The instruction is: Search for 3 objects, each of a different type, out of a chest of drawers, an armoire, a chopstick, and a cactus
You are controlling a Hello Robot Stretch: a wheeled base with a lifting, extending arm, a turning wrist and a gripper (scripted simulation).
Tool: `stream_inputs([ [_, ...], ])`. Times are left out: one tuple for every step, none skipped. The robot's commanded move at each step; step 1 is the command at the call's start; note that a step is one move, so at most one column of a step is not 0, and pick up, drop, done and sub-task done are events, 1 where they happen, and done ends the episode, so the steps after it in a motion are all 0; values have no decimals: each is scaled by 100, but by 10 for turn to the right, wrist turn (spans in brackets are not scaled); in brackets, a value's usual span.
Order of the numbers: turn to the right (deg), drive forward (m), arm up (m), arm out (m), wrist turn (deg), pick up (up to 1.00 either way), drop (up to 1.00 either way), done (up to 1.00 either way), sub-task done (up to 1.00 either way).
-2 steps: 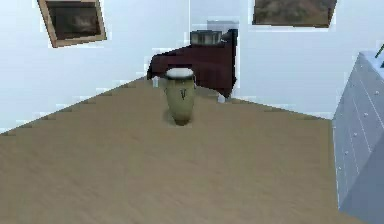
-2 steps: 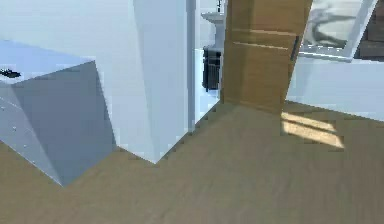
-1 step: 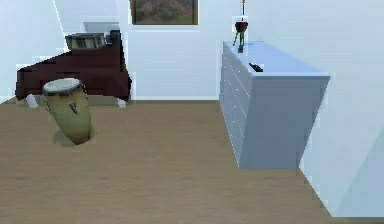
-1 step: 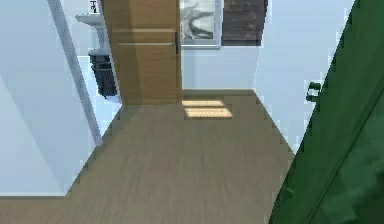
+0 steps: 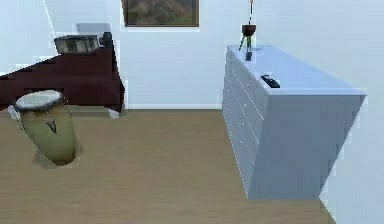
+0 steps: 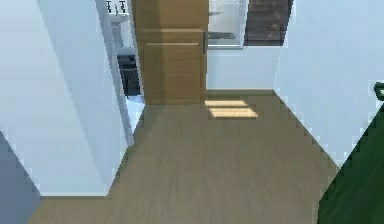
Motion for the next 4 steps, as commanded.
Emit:
stream_inputs([
  [-450, 0, 0, 0, 0, 0, 0, 0, 0],
  [-420, 0, 0, 0, 0, 0, 0, 0, 0],
  [0, 100, 0, 0, 0, 0, 0, 0, 0],
  [0, 50, 0, 0, 0, 0, 0, 0, 0],
])
